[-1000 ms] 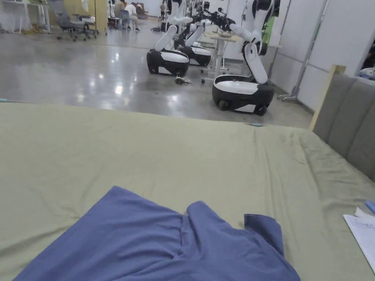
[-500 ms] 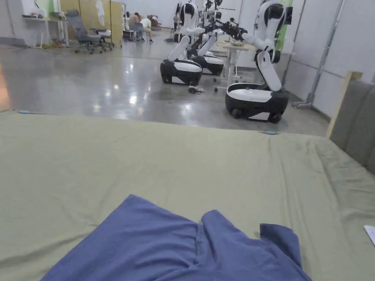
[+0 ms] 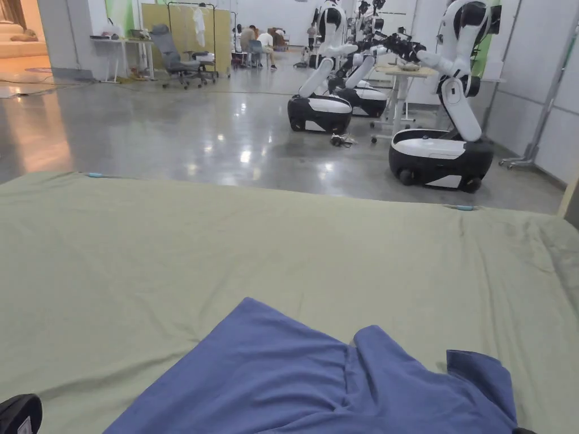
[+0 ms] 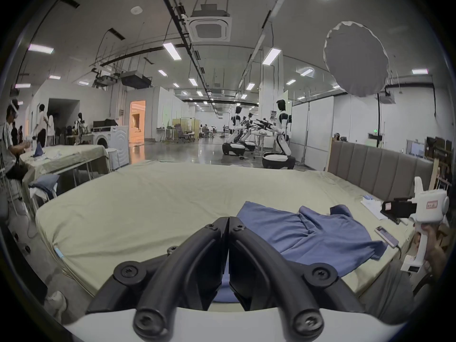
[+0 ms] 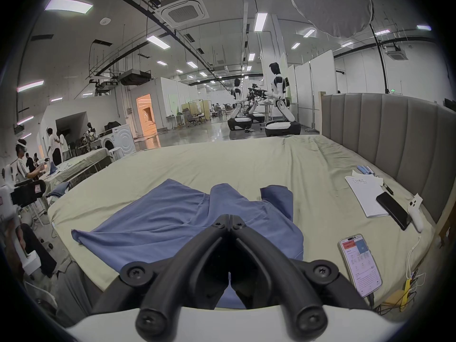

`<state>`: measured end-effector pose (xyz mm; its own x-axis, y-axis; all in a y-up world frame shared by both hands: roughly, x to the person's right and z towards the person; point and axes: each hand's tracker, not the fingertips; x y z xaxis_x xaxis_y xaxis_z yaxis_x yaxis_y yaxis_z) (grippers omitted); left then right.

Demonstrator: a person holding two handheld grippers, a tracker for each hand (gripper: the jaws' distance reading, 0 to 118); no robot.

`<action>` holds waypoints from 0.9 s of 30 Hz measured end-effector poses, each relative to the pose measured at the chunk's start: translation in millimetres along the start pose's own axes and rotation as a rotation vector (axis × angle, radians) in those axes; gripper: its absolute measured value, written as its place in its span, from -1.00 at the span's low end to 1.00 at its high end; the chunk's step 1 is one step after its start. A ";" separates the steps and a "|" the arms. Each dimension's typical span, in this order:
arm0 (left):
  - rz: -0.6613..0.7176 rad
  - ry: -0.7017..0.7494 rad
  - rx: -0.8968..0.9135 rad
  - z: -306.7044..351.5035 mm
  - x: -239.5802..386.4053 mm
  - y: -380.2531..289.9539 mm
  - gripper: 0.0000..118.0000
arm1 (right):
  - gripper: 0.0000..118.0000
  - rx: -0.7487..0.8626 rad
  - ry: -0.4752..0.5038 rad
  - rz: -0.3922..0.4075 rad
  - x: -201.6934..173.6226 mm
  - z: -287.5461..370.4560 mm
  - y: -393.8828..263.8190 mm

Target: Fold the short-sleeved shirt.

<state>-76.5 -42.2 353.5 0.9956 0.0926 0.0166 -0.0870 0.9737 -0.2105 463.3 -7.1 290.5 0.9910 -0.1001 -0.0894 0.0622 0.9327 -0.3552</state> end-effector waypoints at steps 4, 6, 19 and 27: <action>0.073 0.000 -0.016 5.1 -12.6 -4.7 -0.95 | -1.00 0.001 0.022 -0.004 -2.1 0.7 3.3; 0.105 0.016 -0.039 7.2 -21.0 -9.0 -0.95 | -1.00 -0.002 0.032 -0.002 -5.4 0.5 4.2; 0.454 -0.025 -0.446 -41.5 -74.7 -96.9 0.20 | -1.00 -0.052 0.096 -0.020 -9.5 -6.9 -8.7; 0.396 -0.034 -0.584 -89.8 -72.9 -107.1 0.11 | -1.00 -0.061 0.056 -0.027 -1.2 -1.6 -9.4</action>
<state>-136.5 -171.9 287.1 0.8904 0.4329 -0.1408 -0.3996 0.5952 -0.6972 461.3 -16.3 292.5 0.9806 -0.1461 -0.1304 0.0800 0.9066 -0.4143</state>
